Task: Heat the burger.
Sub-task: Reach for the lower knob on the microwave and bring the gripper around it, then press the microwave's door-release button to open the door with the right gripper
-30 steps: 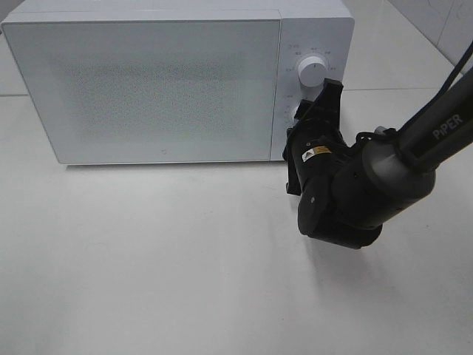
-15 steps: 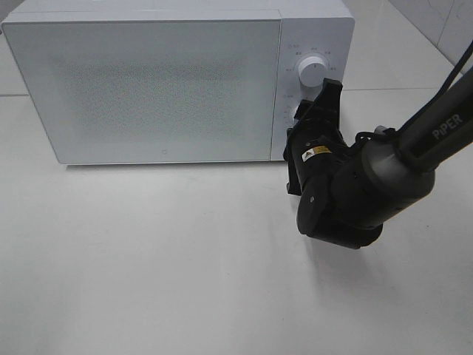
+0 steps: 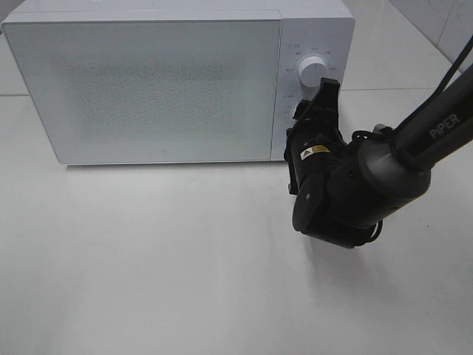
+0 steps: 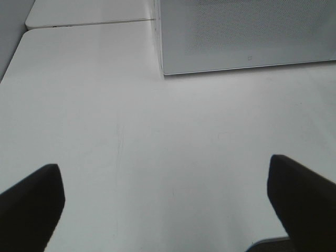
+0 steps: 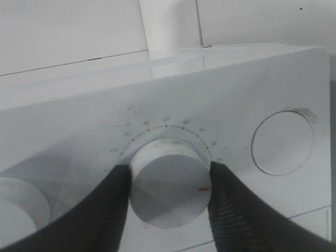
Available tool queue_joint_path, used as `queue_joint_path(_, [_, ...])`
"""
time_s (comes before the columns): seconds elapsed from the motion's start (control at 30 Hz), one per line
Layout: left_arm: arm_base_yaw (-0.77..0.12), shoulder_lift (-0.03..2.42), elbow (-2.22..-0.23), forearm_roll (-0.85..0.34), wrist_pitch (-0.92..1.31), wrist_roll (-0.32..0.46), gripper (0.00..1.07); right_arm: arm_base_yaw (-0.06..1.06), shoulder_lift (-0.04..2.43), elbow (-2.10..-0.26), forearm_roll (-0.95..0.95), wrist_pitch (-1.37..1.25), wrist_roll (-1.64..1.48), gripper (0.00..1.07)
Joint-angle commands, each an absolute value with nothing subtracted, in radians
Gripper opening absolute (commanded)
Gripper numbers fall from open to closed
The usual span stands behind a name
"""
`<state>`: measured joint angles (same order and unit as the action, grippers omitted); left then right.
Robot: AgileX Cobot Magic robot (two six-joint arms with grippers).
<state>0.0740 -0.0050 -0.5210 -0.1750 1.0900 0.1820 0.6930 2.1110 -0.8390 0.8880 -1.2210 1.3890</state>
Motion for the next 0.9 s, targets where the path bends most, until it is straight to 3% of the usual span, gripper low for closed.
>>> queue_joint_path(0.03, [0.077,-0.031,-0.519,-0.18,1.075,0.177,0.98,0.698,2.106,-0.853,0.881,-1.401,1.368,0.46])
queue_joint_path(0.1, [0.077,-0.031,-0.519,-0.18,1.075,0.177,0.98,0.699,2.102,-0.851,0.866,-1.399,1.363,0.64])
queue_joint_path(0.13, [0.077,-0.031,-0.519,-0.18,1.075,0.177,0.98,0.699,2.102,-0.851,0.866,-1.399,1.363,0.64])
queue_joint_path(0.2, [0.077,-0.031,-0.519,-0.18,1.075,0.177,0.98,0.701,2.086,-0.821,0.853,-1.393,1.315,0.74])
queue_joint_path(0.9, [0.077,-0.031,-0.519,-0.18,1.075,0.177,0.98,0.698,1.873,-0.536,0.588,-1.215,1.107,0.76])
